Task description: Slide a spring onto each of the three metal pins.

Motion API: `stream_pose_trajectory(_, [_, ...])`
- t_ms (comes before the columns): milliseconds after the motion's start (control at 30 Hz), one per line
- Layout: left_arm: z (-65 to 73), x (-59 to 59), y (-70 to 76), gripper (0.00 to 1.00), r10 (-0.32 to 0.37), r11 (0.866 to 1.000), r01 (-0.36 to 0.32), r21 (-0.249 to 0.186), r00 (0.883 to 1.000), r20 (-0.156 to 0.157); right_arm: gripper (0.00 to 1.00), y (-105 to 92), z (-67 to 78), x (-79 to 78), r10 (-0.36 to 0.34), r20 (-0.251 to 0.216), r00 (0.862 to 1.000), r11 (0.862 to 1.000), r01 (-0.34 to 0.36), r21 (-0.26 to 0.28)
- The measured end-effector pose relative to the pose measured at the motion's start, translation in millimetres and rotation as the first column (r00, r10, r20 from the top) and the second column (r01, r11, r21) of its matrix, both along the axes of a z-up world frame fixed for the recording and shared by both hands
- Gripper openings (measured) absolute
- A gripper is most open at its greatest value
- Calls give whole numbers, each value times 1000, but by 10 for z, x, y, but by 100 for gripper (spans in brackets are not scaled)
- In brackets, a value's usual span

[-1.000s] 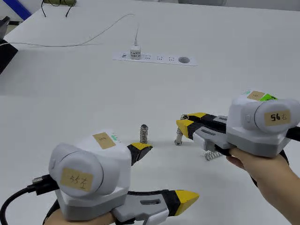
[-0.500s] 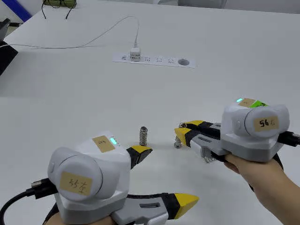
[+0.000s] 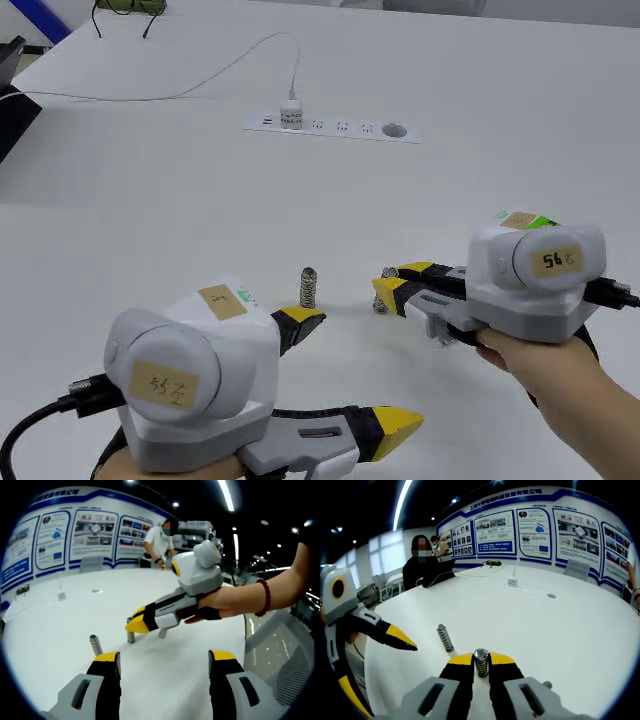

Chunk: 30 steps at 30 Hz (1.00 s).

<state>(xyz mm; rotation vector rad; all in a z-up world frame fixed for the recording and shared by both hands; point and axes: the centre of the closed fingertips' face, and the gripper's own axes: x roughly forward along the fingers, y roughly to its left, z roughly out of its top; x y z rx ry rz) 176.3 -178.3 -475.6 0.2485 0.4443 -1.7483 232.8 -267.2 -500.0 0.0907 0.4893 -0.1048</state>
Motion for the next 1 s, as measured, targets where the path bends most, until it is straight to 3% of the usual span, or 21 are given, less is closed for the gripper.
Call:
stream_pose_trajectory(433, [3,15,-3,71,1,1000,-1,-5,1000,14,12,21,-68,-17,-1,-28,1000,1000,1,7])
stream_pose_trajectory(533, [4,14,-5,71,2,1000,-2,-6,1000,14,17,33,-59,-17,-3,-23,1000,1000,4,17])
stream_pose_trajectory(733, [-4,11,-10,70,-2,1000,2,-2,1000,30,25,52,55,-32,-8,8,1000,999,8,31])
stream_pose_trajectory(1000, [14,-7,-32,69,-8,1000,8,-6,999,48,32,52,310,-95,-26,69,997,999,23,35])
